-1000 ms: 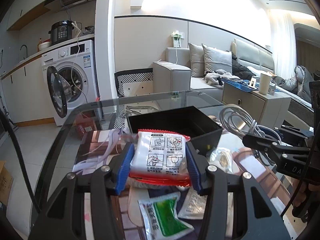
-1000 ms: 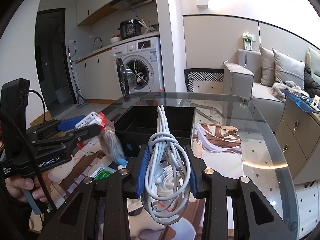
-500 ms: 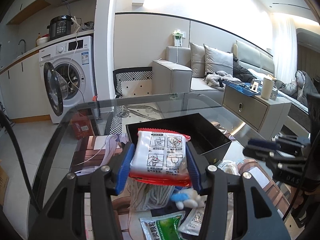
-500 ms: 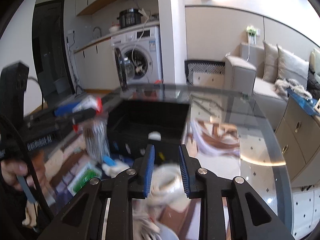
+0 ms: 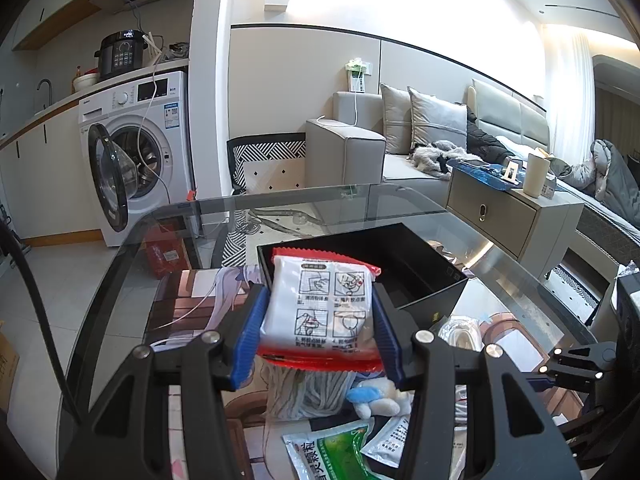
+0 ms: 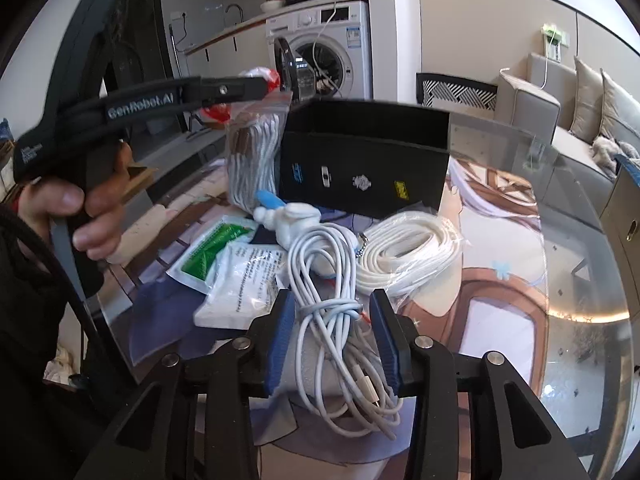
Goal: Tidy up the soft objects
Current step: 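Lift and carry the packet with the left tool while the right tool carries the cable to the black box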
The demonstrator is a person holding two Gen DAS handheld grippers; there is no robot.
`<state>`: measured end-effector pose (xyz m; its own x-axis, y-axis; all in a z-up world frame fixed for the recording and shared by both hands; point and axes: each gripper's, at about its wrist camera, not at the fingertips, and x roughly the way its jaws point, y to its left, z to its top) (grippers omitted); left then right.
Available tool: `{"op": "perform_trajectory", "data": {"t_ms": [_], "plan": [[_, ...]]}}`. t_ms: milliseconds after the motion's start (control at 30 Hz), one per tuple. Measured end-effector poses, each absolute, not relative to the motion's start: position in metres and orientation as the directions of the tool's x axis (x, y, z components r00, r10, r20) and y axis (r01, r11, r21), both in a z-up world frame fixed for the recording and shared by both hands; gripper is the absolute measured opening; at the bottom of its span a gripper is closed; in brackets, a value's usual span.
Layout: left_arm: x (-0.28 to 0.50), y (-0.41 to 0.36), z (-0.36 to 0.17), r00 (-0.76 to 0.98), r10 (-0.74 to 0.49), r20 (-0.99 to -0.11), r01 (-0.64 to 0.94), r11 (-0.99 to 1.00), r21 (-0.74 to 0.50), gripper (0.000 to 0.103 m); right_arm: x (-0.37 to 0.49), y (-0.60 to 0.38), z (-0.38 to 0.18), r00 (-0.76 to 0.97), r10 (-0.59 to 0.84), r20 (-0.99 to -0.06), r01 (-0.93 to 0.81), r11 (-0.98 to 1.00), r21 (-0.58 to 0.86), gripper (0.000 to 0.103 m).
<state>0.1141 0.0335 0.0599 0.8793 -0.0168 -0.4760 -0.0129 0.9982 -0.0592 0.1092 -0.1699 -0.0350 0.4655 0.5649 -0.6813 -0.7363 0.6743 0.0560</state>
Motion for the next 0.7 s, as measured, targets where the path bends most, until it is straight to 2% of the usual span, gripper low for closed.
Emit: {"op": "perform_trajectory", "data": {"t_ms": [100, 200, 700], "plan": [[0.115, 0.033, 0.059, 0.878, -0.018, -0.478, -0.012, 0.998, -0.060, 0.050, 0.110, -0.167, -0.039, 0.465, 0.561, -0.685, -0.749, 0.661, 0.032, 0.040], [0.115, 0.034, 0.059, 0.877, -0.020, -0.480, -0.012, 0.998, -0.063, 0.050, 0.113, -0.165, -0.037, 0.469, 0.568, -0.676, -0.758, 0.652, 0.021, 0.033], [0.124, 0.037, 0.060, 0.878, -0.037, -0.477, -0.005, 0.996, -0.086, 0.049, 0.121, -0.182, 0.013, 0.504, 0.672, -0.542, -0.747, 0.654, 0.117, 0.033]]}}
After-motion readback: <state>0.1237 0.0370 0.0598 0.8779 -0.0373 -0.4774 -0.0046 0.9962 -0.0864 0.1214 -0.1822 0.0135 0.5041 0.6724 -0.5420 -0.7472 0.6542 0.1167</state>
